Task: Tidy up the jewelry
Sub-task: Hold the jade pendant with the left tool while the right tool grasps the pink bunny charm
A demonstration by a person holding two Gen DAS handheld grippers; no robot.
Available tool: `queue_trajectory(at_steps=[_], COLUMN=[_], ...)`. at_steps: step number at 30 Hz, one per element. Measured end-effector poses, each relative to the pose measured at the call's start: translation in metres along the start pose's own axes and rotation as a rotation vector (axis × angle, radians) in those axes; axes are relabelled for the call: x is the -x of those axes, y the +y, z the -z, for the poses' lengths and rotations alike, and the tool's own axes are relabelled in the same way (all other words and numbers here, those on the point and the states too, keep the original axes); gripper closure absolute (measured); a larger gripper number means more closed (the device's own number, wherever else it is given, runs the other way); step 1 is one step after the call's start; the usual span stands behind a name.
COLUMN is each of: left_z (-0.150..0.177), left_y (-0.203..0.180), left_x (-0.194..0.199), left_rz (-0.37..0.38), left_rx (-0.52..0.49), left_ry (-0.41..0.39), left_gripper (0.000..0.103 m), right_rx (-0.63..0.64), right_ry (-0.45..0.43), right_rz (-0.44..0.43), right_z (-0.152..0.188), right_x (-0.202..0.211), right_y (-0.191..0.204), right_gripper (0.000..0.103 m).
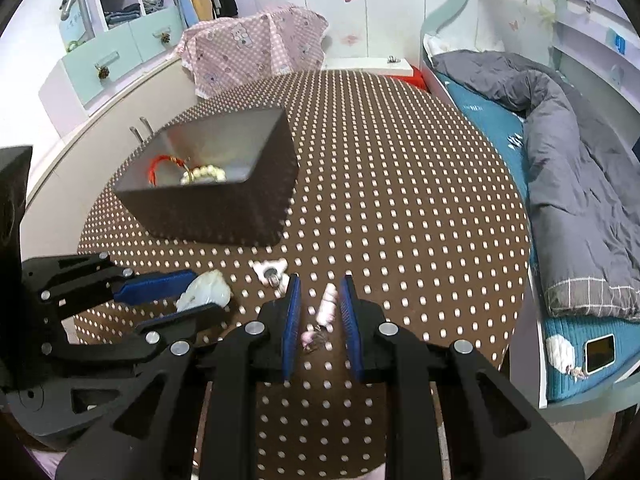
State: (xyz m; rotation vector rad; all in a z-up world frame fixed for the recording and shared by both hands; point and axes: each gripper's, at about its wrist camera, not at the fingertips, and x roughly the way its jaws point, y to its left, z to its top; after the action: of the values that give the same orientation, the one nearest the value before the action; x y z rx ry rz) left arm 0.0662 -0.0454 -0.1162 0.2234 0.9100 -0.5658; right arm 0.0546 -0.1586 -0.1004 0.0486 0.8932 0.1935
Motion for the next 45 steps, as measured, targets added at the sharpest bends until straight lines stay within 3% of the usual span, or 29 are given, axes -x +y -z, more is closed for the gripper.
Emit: queue_trajectory(at_steps=[6, 8, 10, 15, 19, 27, 39, 45], left_z=[-0.002, -0.001, 0.0, 0.002, 0.002, -0.002, -0.013, -0.011], left_y=[0.009, 0.01, 0.012, 0.013, 0.014, 0.017, 0.031, 0.03], left_x=[0.019, 0.021, 0.021, 0.018, 0.013, 0.016, 0.039, 0.037], left_rz=[-0.011, -0.011, -0.008, 0.002, 0.006, 0.002, -0.021, -0.011], left_rx=[0.011, 0.017, 0.023, 0.03, 0.035, 0.04, 0.065, 0.068], left_ry=[-0.05, -0.056, -0.057, -0.048, -0.032, -0.049, -0.132, -0.126], left_gripper=[0.075, 0.075, 0.075, 0.075, 0.075, 0.075, 0.075, 0.075], right_rx=[0.034, 0.018, 0.006, 0.01, 0.063, 0.039, 0.076, 0.007], right_ry=[-0.037, -0.031, -0.025, 0.048, 0.047, 0.026, -0.091, -0.007], right_rz=[-0.007, 0.007, 0.015, 0.05, 0.102, 0.078, 0.059, 0.1], right_z=[-0.01, -0.008, -0.001, 0.017, 0.022, 0.015, -0.021, -0.004], right_x=[0.006, 0.005, 0.003, -0.016, -0.023, -0.016, 0.01, -0.012], right_y=[0.008, 0.005, 0.001, -0.001, 0.007, 0.002, 0.008, -0.013], right_gripper=[0.084, 0.06, 0.054, 0.055, 0.09, 0.09, 0.09, 0.07])
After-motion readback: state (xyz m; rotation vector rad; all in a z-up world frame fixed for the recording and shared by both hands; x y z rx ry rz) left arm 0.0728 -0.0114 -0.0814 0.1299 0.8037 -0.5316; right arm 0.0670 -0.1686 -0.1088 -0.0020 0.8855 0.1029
